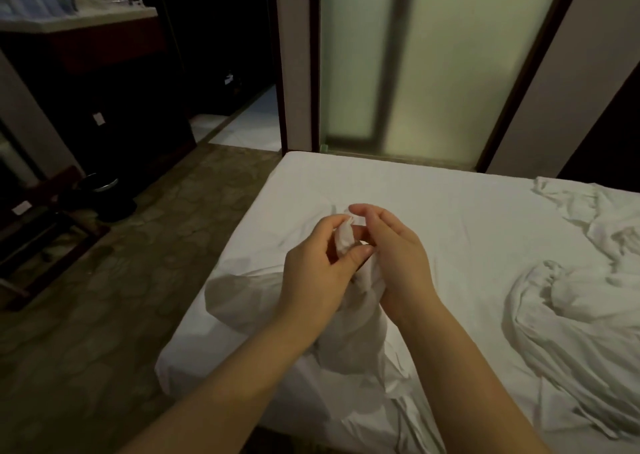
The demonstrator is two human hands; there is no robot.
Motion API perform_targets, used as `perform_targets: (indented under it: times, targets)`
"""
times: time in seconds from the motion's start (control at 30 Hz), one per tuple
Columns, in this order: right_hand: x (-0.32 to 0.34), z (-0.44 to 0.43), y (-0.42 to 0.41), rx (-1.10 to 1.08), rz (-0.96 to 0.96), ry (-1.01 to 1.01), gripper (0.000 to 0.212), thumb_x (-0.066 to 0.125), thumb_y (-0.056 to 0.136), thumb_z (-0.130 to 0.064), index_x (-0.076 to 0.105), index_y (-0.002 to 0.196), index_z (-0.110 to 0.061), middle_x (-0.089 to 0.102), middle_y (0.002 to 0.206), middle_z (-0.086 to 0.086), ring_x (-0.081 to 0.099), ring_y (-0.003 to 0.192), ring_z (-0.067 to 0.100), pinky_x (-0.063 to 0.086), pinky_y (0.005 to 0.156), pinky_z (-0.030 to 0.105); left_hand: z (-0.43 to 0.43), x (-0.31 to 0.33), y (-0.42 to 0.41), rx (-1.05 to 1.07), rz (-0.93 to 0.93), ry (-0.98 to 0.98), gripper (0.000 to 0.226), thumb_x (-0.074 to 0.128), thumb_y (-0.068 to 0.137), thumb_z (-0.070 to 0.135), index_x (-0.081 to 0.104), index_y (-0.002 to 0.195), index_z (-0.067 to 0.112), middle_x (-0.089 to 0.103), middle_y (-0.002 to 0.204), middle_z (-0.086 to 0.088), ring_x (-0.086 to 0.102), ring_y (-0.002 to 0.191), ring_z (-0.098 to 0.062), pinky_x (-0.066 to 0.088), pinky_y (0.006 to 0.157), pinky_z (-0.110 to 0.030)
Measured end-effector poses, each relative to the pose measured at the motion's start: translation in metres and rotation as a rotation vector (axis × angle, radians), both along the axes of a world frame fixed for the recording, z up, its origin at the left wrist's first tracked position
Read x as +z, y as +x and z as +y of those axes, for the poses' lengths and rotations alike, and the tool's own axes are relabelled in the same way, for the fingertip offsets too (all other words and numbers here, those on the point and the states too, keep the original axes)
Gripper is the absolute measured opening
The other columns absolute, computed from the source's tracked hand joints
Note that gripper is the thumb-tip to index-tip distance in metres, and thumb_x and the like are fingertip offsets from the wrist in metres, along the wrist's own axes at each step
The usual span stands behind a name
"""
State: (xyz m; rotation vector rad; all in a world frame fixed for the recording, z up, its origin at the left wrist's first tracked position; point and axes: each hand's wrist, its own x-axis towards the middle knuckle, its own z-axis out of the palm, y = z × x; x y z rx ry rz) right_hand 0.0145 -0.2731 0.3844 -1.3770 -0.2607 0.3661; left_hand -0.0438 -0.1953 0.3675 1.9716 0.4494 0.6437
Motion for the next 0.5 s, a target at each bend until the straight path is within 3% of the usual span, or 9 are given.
perform_targets:
  times: [0.07, 0.13, 0.2, 0.27, 0.4, 0.5]
  targets:
    - [-0.003, 0.000, -0.004, 0.018, 0.001, -0.002, 0.029, 0.041, 0.100, -0.026, 0.069, 0.094, -0.021, 0.073, 0.089, 0.003, 0.069, 0.084, 0.015, 0.057, 0.071, 0.023, 0.000, -0.002, -0.004, 0.014, -0.013, -0.047, 0.025, 0.065, 0.082, 0.037, 0.051, 0.102, 0.043, 0.060, 0.096, 0.029, 0.061, 0.085, 0.004, 0.048, 0.071, -0.003]
    - [-0.008, 0.005, -0.011, 0.027, 0.005, -0.015, 0.031, 0.040, 0.100, -0.028, 0.070, 0.094, -0.023, 0.072, 0.095, 0.002, 0.068, 0.092, 0.017, 0.056, 0.080, 0.029, 0.005, -0.004, -0.007, 0.031, -0.042, -0.099, 0.017, 0.064, 0.084, 0.034, 0.052, 0.092, 0.043, 0.059, 0.086, 0.030, 0.061, 0.079, 0.009, 0.046, 0.064, -0.002]
    - [-0.012, 0.013, -0.018, 0.005, 0.026, -0.012, 0.032, 0.040, 0.100, -0.031, 0.070, 0.092, -0.024, 0.072, 0.097, 0.001, 0.067, 0.095, 0.017, 0.055, 0.085, 0.034, 0.013, -0.006, -0.008, 0.062, -0.076, -0.144, 0.004, 0.058, 0.088, 0.034, 0.057, 0.090, 0.037, 0.065, 0.085, 0.021, 0.063, 0.081, 0.004, 0.051, 0.065, -0.009]
    - [-0.013, 0.022, -0.024, -0.051, 0.047, -0.003, 0.032, 0.040, 0.100, -0.031, 0.069, 0.089, -0.026, 0.072, 0.095, 0.000, 0.067, 0.093, 0.016, 0.056, 0.083, 0.032, 0.020, -0.006, -0.008, 0.093, -0.071, -0.150, 0.010, 0.052, 0.093, 0.035, 0.060, 0.093, 0.030, 0.066, 0.087, 0.015, 0.064, 0.083, -0.004, 0.055, 0.072, -0.019]
    - [-0.012, 0.032, -0.024, -0.169, -0.046, -0.044, 0.022, 0.044, 0.099, -0.026, 0.063, 0.089, -0.026, 0.069, 0.095, -0.003, 0.063, 0.086, 0.006, 0.050, 0.068, 0.012, 0.034, -0.009, 0.001, 0.075, -0.022, -0.213, 0.017, 0.051, 0.095, 0.028, 0.064, 0.091, 0.018, 0.067, 0.086, 0.004, 0.066, 0.084, -0.014, 0.058, 0.078, -0.035]
    - [-0.012, 0.030, -0.001, -0.333, -0.110, -0.045, 0.019, 0.049, 0.097, -0.023, 0.061, 0.084, -0.024, 0.068, 0.086, -0.004, 0.060, 0.080, 0.008, 0.046, 0.074, 0.021, 0.063, -0.003, 0.014, 0.088, -0.027, -0.350, 0.018, 0.051, 0.095, 0.020, 0.062, 0.085, 0.011, 0.066, 0.089, -0.007, 0.065, 0.089, -0.024, 0.057, 0.081, -0.042]
